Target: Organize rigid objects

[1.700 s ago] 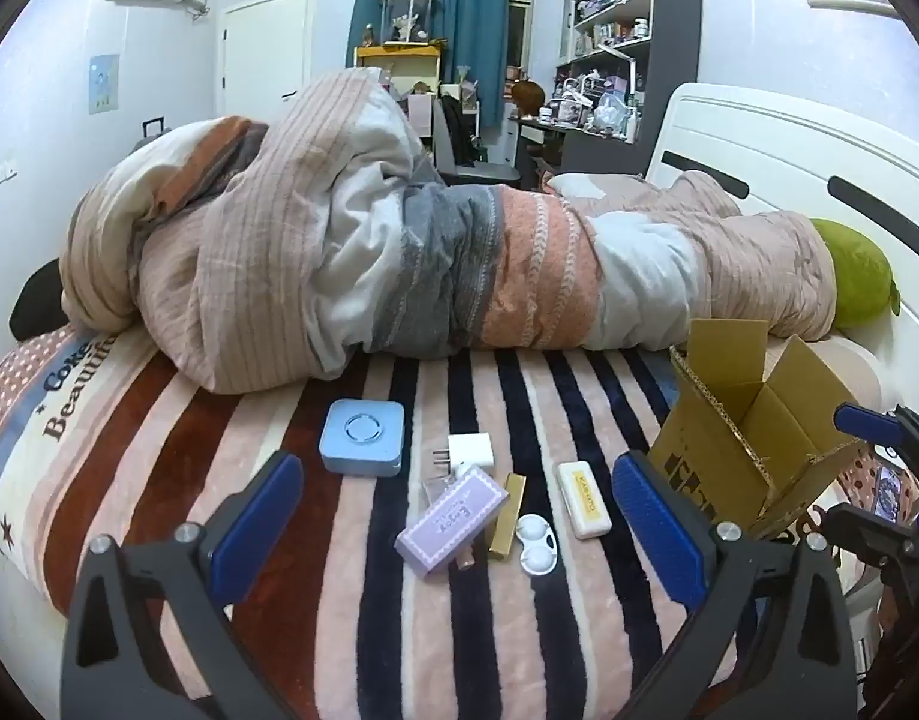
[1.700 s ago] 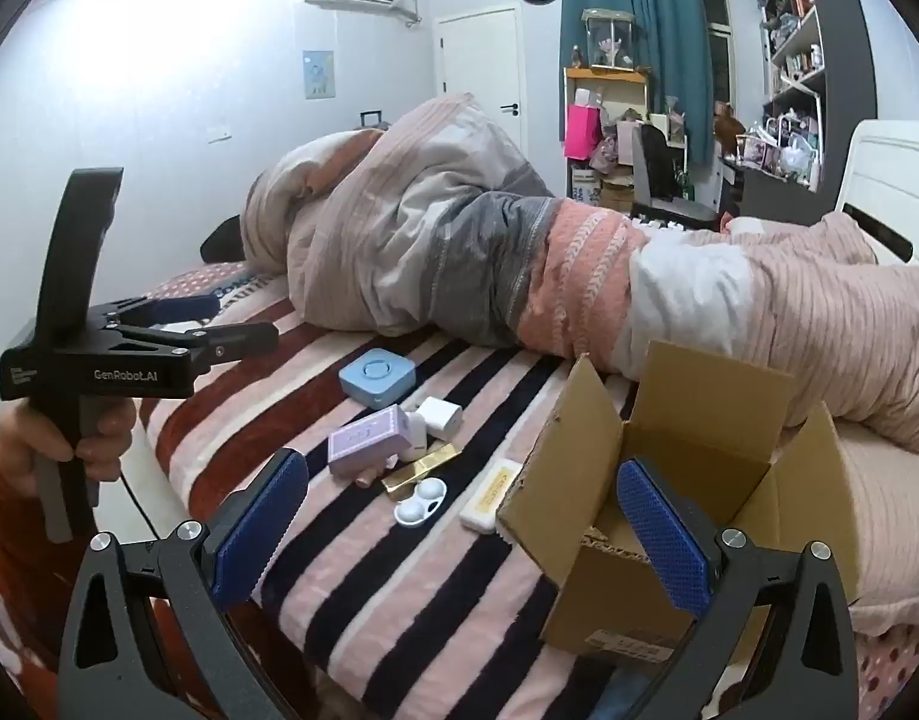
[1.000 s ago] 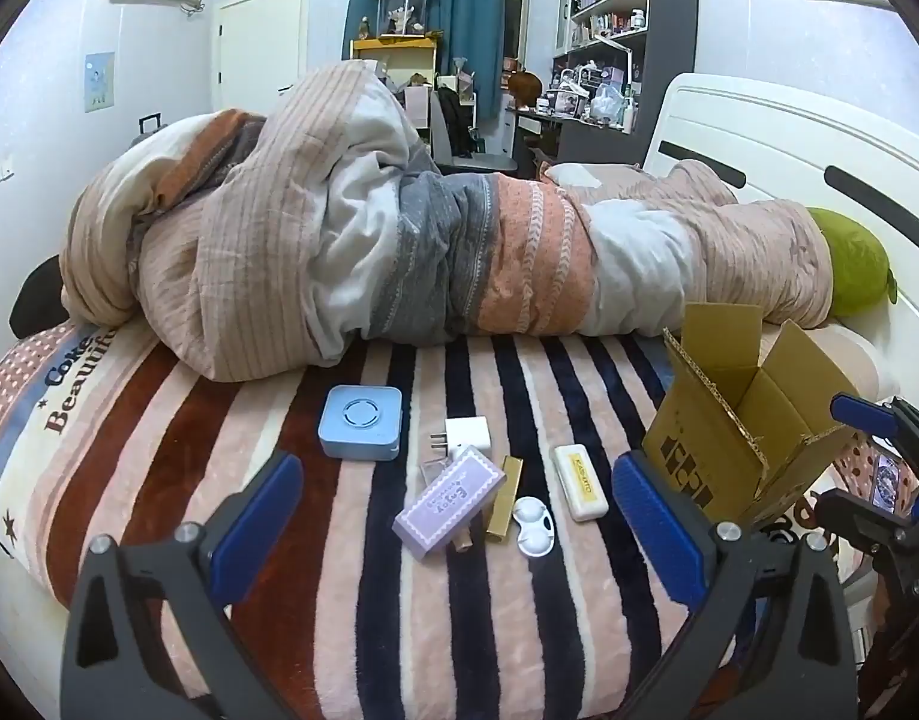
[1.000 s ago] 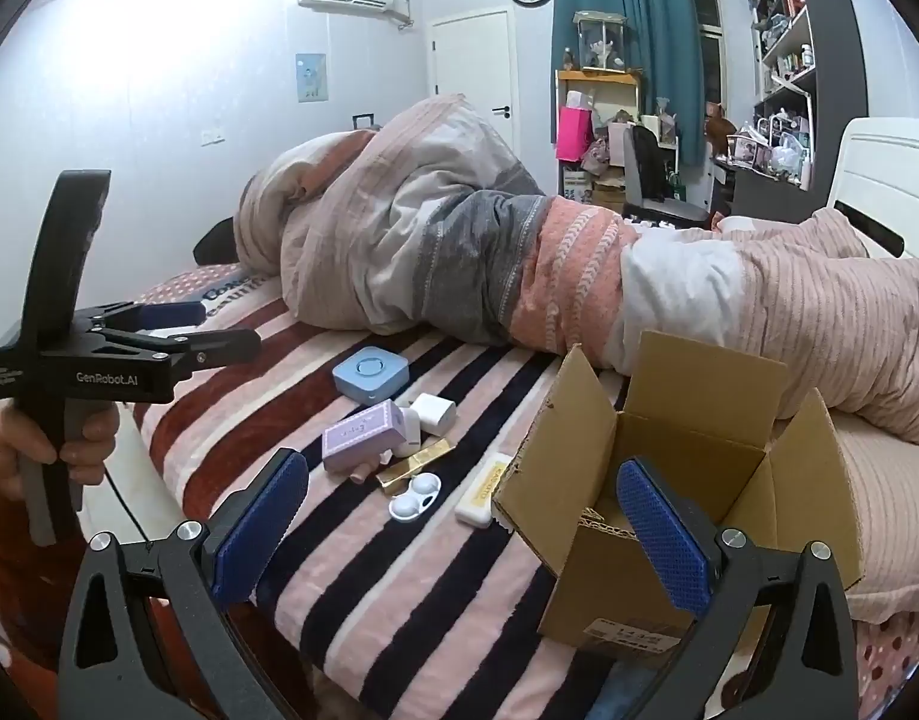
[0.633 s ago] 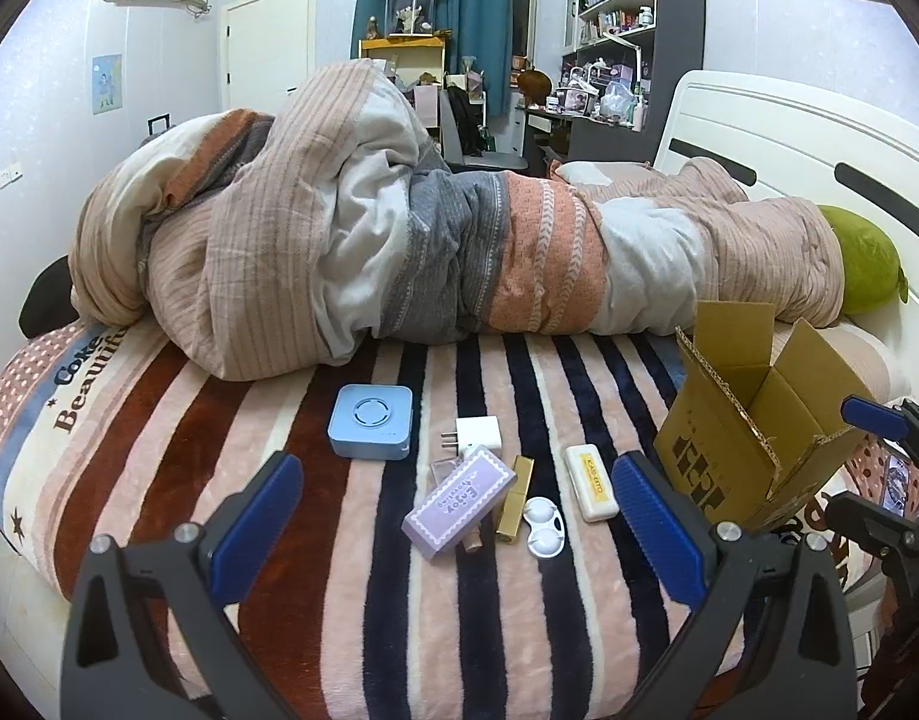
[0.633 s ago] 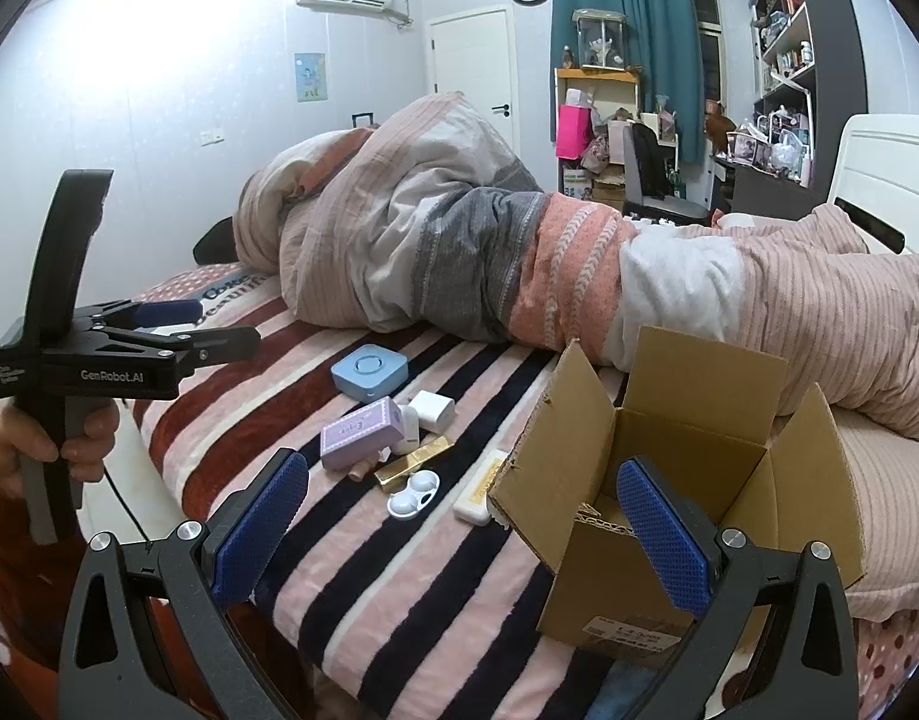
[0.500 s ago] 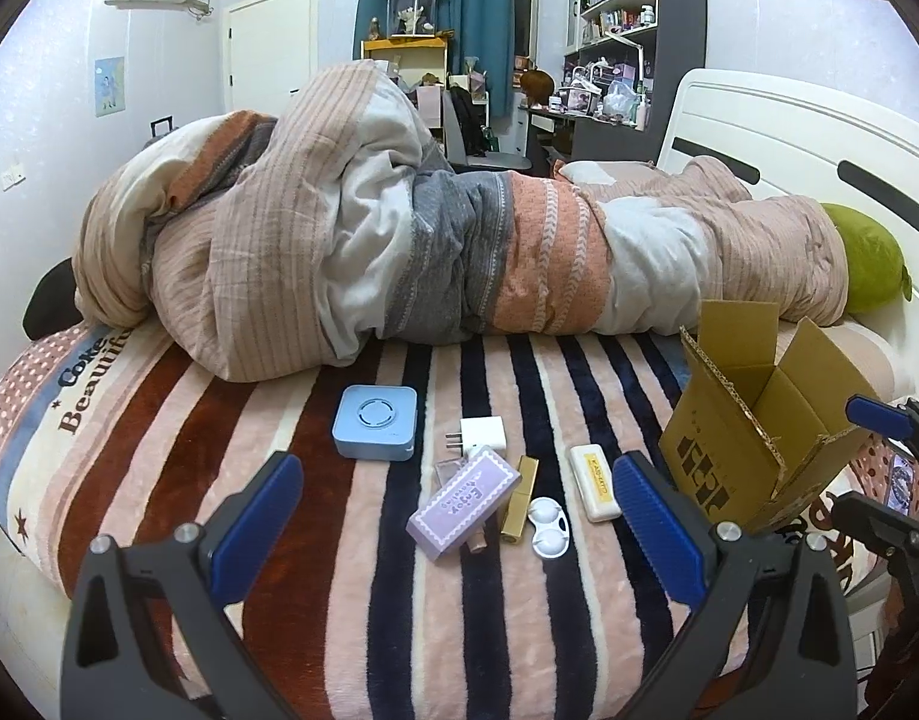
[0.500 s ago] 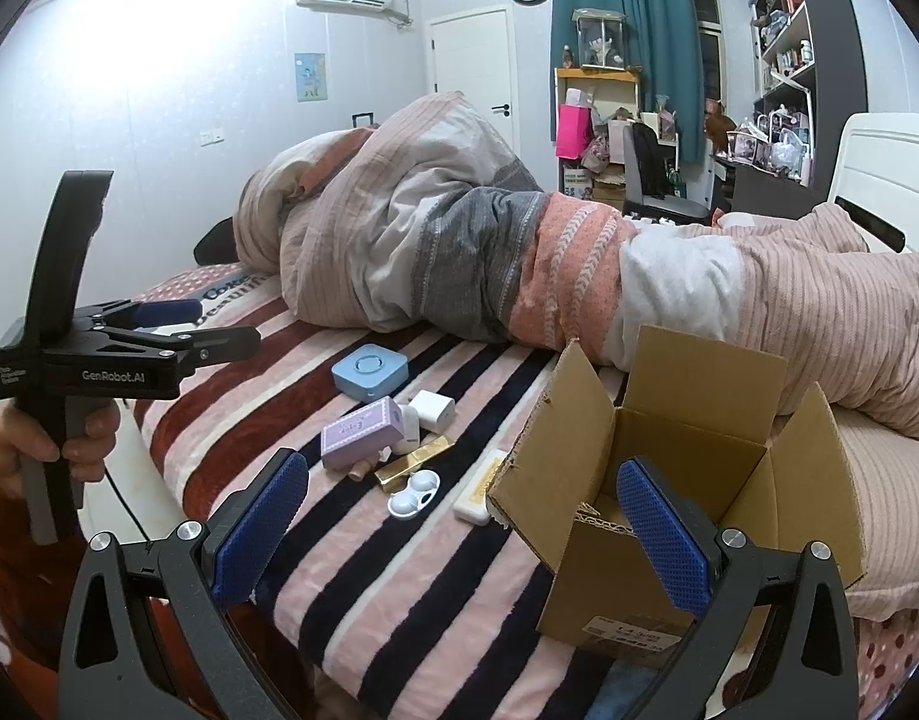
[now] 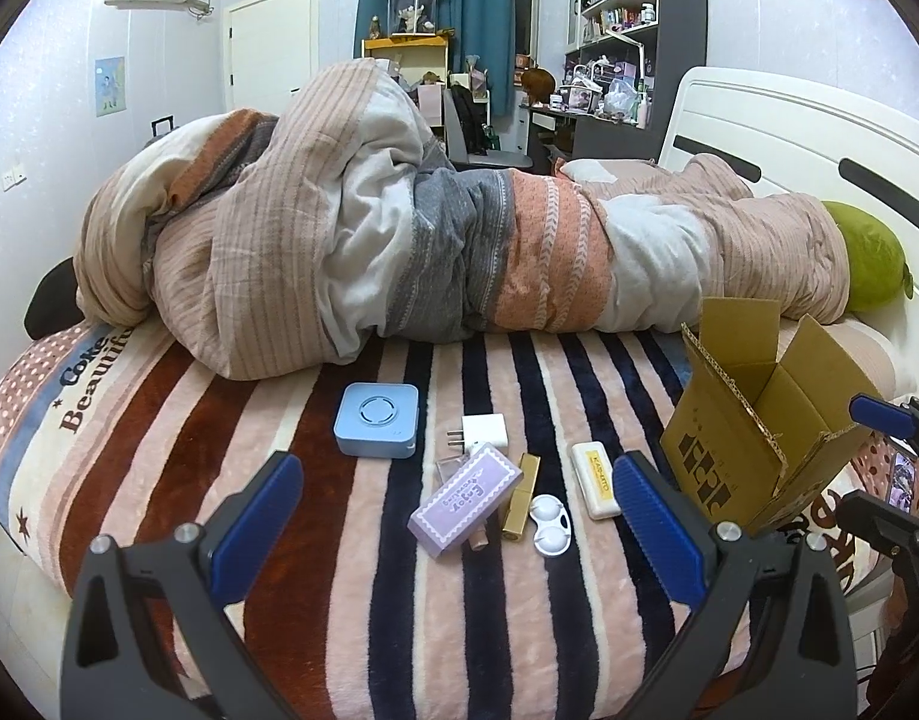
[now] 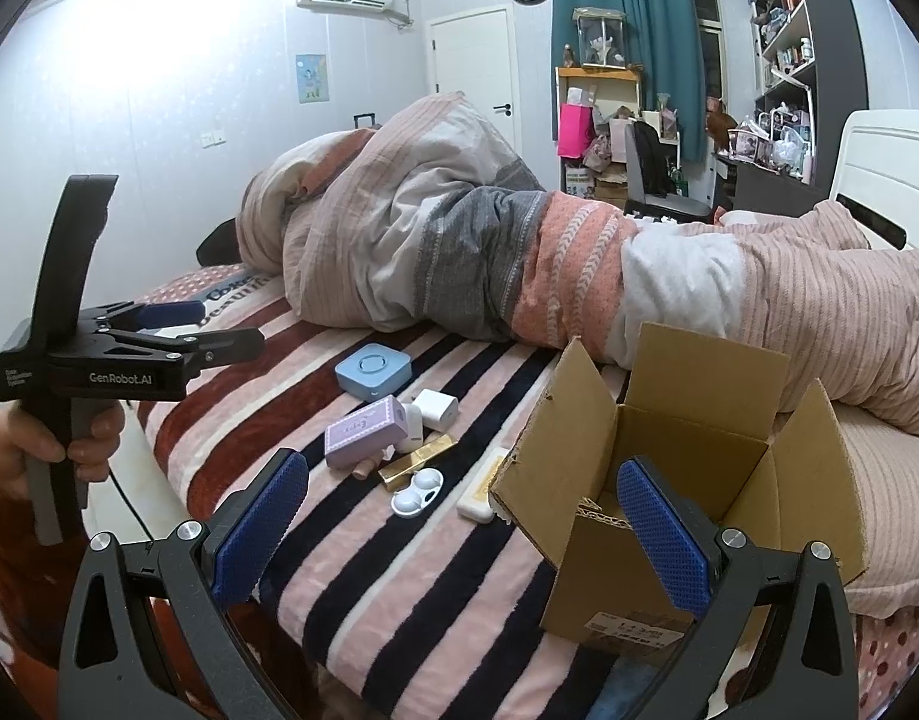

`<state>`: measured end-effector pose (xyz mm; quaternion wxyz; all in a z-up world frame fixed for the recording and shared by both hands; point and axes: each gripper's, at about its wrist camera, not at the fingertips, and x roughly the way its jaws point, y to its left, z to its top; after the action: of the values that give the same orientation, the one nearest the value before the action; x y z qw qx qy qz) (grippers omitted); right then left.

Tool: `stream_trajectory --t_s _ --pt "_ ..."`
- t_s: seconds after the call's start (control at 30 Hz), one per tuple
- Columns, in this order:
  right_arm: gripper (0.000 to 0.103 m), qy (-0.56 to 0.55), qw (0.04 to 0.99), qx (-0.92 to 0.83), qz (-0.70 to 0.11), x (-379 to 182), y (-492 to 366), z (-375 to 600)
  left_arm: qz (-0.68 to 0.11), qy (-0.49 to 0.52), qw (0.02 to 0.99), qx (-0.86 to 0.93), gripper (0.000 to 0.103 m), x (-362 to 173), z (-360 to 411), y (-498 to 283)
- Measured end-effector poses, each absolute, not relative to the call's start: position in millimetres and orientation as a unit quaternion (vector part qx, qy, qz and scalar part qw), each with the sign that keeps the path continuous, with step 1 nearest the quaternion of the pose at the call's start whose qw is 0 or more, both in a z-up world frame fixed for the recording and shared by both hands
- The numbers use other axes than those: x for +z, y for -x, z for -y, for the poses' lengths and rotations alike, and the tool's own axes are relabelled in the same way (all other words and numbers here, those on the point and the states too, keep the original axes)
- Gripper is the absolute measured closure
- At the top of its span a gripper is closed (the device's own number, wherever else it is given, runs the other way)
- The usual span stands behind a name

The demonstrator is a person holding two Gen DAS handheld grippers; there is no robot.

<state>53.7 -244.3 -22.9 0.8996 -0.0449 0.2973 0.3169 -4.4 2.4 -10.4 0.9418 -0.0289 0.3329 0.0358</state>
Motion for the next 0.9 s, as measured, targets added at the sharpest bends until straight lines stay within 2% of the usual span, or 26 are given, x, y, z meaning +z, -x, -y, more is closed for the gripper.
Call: stream_trajectory --t_s 0.9 --pt "0.0 0.043 0.897 0.323 -0.298 -25.3 -52.3 245.2 -0.337 0.025 0.94 0.038 0.0 -12.5 -3.4 7.5"
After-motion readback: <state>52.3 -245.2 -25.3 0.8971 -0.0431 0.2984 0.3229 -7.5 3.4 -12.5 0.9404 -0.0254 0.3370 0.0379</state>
